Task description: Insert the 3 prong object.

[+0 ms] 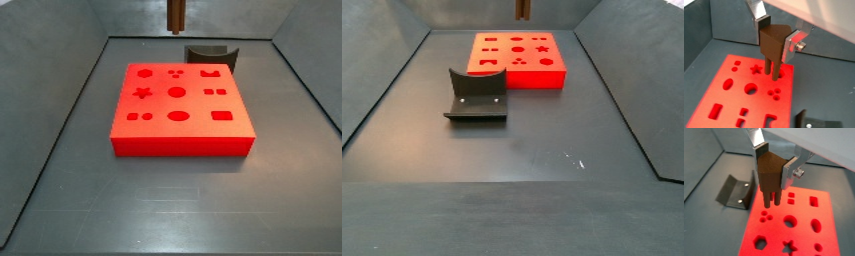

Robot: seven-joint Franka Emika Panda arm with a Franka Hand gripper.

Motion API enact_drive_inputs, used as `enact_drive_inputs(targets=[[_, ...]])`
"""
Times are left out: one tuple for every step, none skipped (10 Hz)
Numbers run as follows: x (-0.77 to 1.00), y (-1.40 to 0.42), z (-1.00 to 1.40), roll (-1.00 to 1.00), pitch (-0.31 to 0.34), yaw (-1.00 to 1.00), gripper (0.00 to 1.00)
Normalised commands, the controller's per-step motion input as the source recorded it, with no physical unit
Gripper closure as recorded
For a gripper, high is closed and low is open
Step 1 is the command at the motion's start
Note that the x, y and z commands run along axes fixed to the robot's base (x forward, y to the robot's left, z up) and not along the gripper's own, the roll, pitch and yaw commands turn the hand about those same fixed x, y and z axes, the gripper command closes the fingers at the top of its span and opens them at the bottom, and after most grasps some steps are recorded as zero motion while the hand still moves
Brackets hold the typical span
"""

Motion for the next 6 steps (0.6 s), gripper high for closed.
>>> enact_drive_inputs(targets=[[0.02, 0.32, -0.20, 0.06, 0.000, 0.69, 1.00], [0.00, 0.10, 0.00, 0.00, 0.000, 0.06, 1.00], [0.14, 0.00, -0.17, 0.01, 0.000, 0.29, 1.00], [0.37, 0.00, -0.34, 0.08, 0.000, 0.61, 1.00], [0.27, 0.00, -0.18, 0.13, 0.000, 0.77, 1.00], [0.28, 0.00, -0.13, 0.17, 0.001, 0.67, 1.00]])
